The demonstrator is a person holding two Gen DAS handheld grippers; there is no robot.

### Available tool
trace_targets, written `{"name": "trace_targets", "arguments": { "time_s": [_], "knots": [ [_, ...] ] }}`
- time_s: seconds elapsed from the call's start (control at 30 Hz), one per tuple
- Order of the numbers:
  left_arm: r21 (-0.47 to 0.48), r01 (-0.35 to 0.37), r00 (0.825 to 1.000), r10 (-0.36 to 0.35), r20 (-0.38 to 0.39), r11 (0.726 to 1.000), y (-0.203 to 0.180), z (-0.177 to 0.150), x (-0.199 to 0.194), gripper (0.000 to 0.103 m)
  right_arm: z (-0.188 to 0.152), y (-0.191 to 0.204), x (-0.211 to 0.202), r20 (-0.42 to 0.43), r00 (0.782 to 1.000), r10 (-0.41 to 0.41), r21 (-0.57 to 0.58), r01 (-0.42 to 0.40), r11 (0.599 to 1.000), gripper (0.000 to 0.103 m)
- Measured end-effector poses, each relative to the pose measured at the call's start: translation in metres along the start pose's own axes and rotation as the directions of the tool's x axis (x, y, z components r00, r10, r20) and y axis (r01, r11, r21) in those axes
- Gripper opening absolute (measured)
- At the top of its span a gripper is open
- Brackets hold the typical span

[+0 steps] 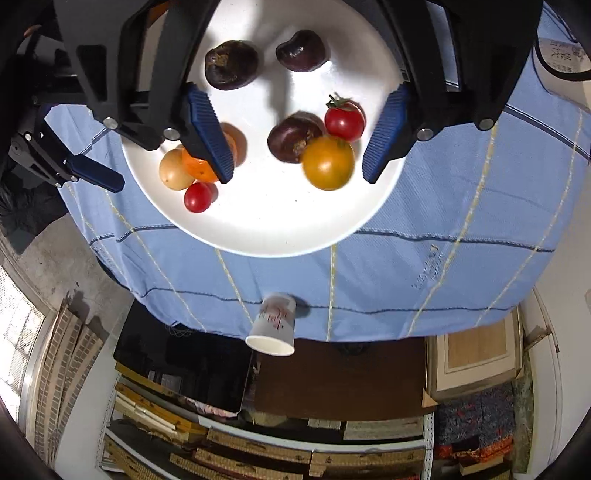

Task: Organize fruits
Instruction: 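Lower the mangosteen and yellow tomato onto the white plate and open both tools, then grasp another mangosteen with the right tool while the left tool grasps a speckled pale melon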

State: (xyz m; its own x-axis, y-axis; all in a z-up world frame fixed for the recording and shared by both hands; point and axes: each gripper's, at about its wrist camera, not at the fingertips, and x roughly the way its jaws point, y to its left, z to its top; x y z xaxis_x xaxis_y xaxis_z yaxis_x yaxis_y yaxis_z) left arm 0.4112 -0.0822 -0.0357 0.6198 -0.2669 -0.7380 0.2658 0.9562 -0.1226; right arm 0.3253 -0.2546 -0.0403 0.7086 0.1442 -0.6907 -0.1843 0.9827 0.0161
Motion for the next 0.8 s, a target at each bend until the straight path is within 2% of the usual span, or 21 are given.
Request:
{"name": "trace_targets", "arguments": {
  "time_s": [0.1,0.2,0.4,0.47,0.6,0.8],
  "knots": [
    [-0.036,0.008,1.000,-0.007,0.019,0.999,0.007,-0.004,-0.022,0.076,-0.003,-0.004,-0.018,0.006,1.000,0.010,0.015,-0.010,1.000,0.062],
    [-0.033,0.014,0.999,-0.013,0.039,0.999,0.010,-0.017,-0.048,0.081,-0.016,-0.005,-0.042,0.008,1.000,0.006,0.017,-0.006,1.000,0.062],
    [0.018,0.068,0.997,-0.068,0.027,0.998,0.003,-0.077,-0.103,0.083,-0.071,0.001,-0.083,-0.003,1.000,-0.021,-0.013,0.021,1.000,0.062],
    [0.035,0.070,0.997,-0.071,0.028,0.997,-0.001,-0.101,-0.119,0.090,-0.091,0.003,-0.087,-0.018,0.999,-0.050,-0.018,0.050,0.999,0.062],
    [0.047,0.076,0.997,-0.076,0.009,0.996,-0.005,-0.148,-0.136,0.090,-0.116,-0.003,-0.075,-0.073,0.994,-0.086,0.006,0.086,0.996,0.062],
    [0.090,0.028,0.999,-0.024,-0.046,0.996,-0.007,-0.196,-0.136,0.090,-0.120,0.006,-0.054,-0.108,0.993,-0.054,-0.025,0.052,0.998,0.060]
  ]
}}
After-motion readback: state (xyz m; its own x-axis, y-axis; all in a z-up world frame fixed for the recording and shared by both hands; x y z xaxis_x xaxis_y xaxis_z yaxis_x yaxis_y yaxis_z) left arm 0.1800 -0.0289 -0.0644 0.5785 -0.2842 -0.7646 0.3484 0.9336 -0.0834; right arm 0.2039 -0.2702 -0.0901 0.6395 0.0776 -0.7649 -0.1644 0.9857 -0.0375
